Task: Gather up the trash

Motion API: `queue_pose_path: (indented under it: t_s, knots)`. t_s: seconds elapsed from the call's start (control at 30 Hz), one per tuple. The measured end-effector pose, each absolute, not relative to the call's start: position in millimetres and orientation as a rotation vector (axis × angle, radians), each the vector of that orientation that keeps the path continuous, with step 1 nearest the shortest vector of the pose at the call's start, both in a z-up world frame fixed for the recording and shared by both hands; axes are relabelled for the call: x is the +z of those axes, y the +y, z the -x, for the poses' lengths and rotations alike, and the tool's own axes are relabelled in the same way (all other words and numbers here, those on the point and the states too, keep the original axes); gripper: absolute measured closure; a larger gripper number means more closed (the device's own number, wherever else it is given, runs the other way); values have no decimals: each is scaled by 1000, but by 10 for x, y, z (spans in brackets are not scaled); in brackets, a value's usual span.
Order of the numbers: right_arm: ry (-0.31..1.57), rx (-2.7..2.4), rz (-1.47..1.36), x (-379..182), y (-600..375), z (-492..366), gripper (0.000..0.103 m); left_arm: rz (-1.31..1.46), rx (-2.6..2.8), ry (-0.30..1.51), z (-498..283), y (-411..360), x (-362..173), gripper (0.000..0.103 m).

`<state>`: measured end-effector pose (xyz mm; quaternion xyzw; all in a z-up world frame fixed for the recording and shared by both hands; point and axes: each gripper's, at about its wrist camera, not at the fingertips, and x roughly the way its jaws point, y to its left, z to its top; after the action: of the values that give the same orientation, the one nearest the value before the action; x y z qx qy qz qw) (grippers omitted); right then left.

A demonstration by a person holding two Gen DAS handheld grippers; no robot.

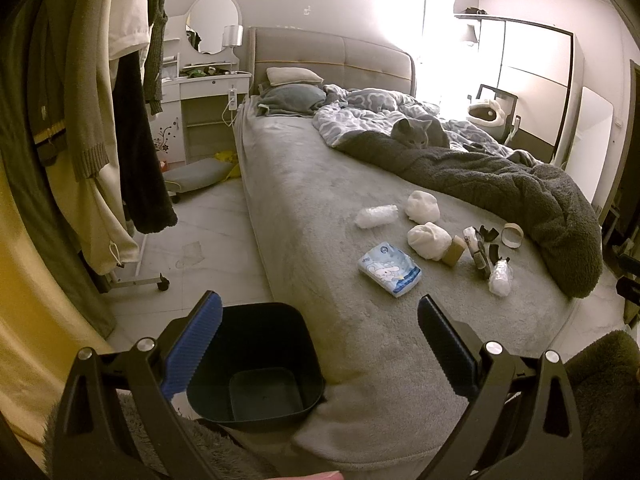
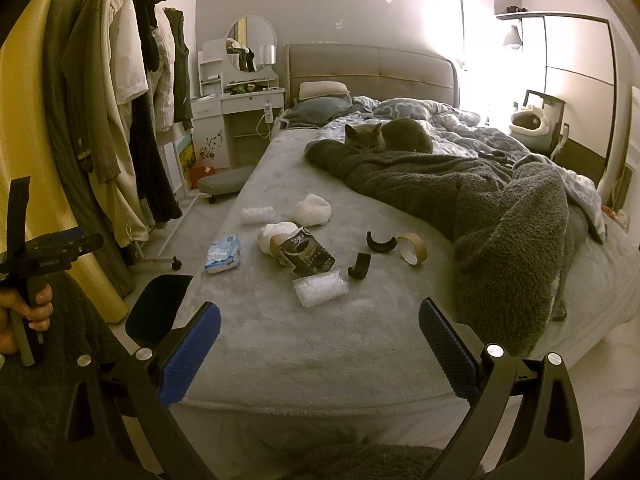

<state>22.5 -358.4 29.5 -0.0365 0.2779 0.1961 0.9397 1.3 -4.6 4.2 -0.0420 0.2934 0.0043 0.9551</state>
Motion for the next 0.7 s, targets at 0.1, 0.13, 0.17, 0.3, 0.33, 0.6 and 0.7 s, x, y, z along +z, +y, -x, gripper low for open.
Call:
queue_pose_path:
  t_s: [0.1, 0.13, 0.17, 0.3, 0.33, 0.6, 0.7]
  knots:
    - [570, 398, 76, 295, -3581, -228, 3, 87, 9, 595, -15, -35, 36, 3]
    - [569, 399, 76, 293, -3582, -227, 3, 87, 9, 595, -14, -39, 38, 3]
    - [570, 398, 76, 293, -3589, -225, 3, 87, 9, 596, -15, -31, 33, 3]
    - [569, 399, 77, 291, -3597, -225, 3, 85, 9, 596, -15, -44, 38, 3]
    - [569, 399, 76, 292, -3597, -226, 3, 86, 9, 596, -15, -39, 36, 3]
    - [572, 398, 78, 291, -3596, -226, 3, 84, 10, 596, -15, -45, 35, 3]
    - [572, 397, 74, 288, -3606, -230, 3, 85, 9, 596, -15, -42, 35, 3]
